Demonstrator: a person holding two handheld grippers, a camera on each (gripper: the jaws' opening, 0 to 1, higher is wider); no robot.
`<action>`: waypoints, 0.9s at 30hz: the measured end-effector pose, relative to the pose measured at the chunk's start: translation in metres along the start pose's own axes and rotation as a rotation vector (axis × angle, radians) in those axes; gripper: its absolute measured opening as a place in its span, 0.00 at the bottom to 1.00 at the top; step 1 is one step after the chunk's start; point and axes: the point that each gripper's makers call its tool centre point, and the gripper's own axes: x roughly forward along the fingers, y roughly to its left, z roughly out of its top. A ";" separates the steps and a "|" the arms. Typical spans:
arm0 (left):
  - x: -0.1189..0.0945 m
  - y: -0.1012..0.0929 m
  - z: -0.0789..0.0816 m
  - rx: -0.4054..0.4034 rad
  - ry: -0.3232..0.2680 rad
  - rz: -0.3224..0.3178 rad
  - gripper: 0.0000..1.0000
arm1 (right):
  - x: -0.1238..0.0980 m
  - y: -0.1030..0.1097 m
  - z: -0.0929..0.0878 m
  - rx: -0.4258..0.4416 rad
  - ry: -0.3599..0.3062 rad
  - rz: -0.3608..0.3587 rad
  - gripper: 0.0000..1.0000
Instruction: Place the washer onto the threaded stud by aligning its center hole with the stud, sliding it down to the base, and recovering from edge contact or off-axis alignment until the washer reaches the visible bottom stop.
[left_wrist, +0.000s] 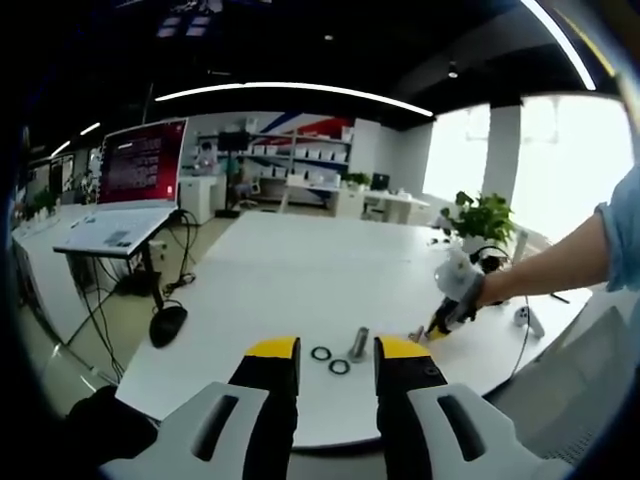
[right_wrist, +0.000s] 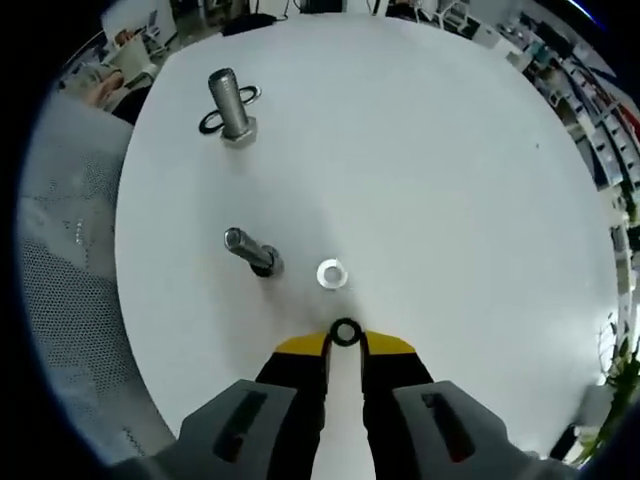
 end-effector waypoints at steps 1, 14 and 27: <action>0.000 0.000 0.000 0.001 0.003 0.000 0.27 | -0.001 0.005 0.000 0.002 -0.007 0.014 0.14; -0.001 -0.001 0.002 -0.008 -0.016 -0.009 0.27 | -0.012 0.051 -0.011 -0.065 0.029 0.086 0.14; -0.001 -0.001 0.003 -0.010 -0.022 -0.004 0.28 | -0.008 0.055 -0.010 -0.170 0.061 0.075 0.11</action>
